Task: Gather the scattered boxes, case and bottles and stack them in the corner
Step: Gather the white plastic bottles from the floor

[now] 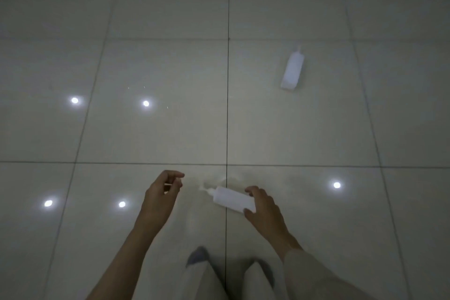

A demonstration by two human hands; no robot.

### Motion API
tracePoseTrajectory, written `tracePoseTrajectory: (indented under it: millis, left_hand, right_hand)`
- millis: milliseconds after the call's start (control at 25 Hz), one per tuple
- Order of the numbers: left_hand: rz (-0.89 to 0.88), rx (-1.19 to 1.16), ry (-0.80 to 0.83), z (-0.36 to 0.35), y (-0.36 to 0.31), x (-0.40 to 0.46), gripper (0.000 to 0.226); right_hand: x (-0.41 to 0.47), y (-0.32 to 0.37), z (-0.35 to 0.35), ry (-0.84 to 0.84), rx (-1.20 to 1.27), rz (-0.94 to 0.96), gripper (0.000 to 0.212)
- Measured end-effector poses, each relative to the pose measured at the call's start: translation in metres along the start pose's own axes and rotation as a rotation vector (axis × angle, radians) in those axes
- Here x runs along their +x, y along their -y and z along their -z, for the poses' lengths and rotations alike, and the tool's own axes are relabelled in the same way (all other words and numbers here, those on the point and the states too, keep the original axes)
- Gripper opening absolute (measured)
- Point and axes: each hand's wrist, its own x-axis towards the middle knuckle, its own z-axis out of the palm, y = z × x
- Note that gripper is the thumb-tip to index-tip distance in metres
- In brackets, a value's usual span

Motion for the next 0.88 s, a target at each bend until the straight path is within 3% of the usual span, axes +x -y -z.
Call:
tracePoseTrajectory:
  millis: [240,400,600,760,880]
  left_hand:
    - [0.059,0.025,0.075,-0.078,0.094,0.046,0.016]
    - [0.096,0.008,0.122,-0.085,0.127,0.055,0.018]
    - [0.163,-0.06,0.06,-0.043,0.136,0.037,0.019]
    - [0.27,-0.151,0.004,0.011,0.132,0.001,0.017]
    - [0.346,-0.307,-0.119,0.062,0.126,-0.04,0.032]
  right_hand:
    - [0.082,-0.071,-0.099,0.038,-0.337,-0.034,0.074]
    - [0.103,-0.099,-0.128,0.088,-0.441,-0.093,0.071]
    - [0.088,-0.068,-0.131,0.151,-0.177,-0.159,0.07]
    - [0.046,0.01,-0.128,0.268,0.138,0.009,0.056]
    - [0.007,0.086,-0.129,0.451,0.199,0.169,0.055]
